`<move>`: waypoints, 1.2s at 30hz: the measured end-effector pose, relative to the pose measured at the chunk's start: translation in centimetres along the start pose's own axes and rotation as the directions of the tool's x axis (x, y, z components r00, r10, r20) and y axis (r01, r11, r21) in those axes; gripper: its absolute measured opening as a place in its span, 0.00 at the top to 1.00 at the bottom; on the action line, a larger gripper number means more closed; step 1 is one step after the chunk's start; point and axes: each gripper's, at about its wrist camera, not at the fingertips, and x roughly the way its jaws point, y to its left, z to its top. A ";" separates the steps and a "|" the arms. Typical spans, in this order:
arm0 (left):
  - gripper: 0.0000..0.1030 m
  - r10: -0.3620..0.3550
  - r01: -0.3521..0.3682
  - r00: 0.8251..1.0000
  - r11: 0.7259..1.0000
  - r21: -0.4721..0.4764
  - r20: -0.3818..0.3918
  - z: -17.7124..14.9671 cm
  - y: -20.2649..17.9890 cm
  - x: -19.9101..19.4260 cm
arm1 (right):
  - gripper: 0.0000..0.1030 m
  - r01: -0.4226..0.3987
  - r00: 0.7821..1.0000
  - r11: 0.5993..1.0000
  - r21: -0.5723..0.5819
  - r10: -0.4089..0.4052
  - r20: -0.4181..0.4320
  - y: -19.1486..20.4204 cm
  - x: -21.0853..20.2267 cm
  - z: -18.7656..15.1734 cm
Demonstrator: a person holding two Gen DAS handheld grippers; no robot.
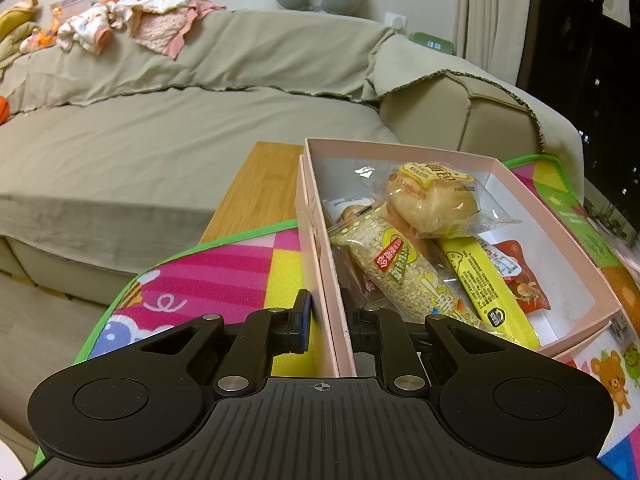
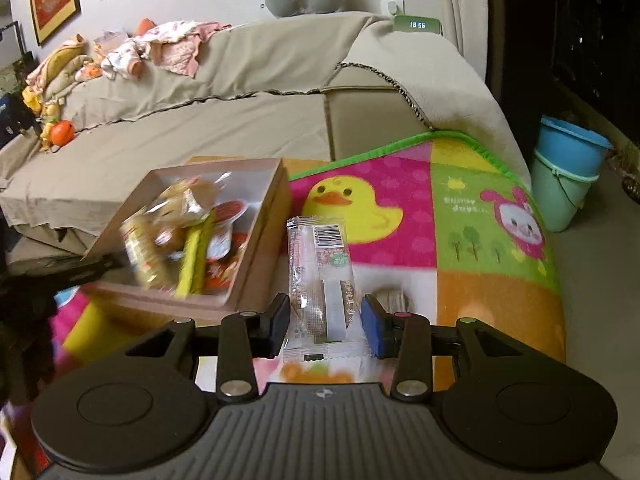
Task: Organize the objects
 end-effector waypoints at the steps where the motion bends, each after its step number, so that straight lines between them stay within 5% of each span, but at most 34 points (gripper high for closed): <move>1: 0.85 0.001 -0.001 1.000 1.000 0.000 0.000 0.0 0.0 0.0 | 0.63 0.000 1.000 1.000 -0.001 0.000 -0.003 0.2 -0.5 -0.5; 12: 0.85 -0.001 0.001 1.000 1.000 -0.011 0.006 0.0 0.0 -0.1 | 0.63 -0.089 0.996 0.996 0.012 0.090 -0.004 3.8 -5.1 -4.7; 23: 0.84 -0.004 0.004 1.000 1.000 -0.013 0.007 0.0 0.1 -0.1 | 0.62 -0.141 0.941 0.990 -0.014 0.138 0.310 7.1 -7.0 4.7; 26: 0.84 -0.003 0.004 1.000 1.000 -0.014 0.008 0.0 0.1 -0.1 | 0.47 -0.119 0.936 0.993 -0.019 0.119 0.333 7.8 -5.1 7.6; 32: 0.84 -0.006 0.006 1.000 1.000 -0.013 0.010 0.1 0.1 -0.1 | 0.34 -0.120 0.951 0.993 0.015 0.110 0.289 7.6 -2.0 7.5; 36: 0.84 -0.006 0.006 1.000 1.000 -0.014 0.010 0.1 0.1 -0.1 | 0.33 -0.007 0.975 1.000 -0.021 0.011 0.223 6.8 -0.3 4.4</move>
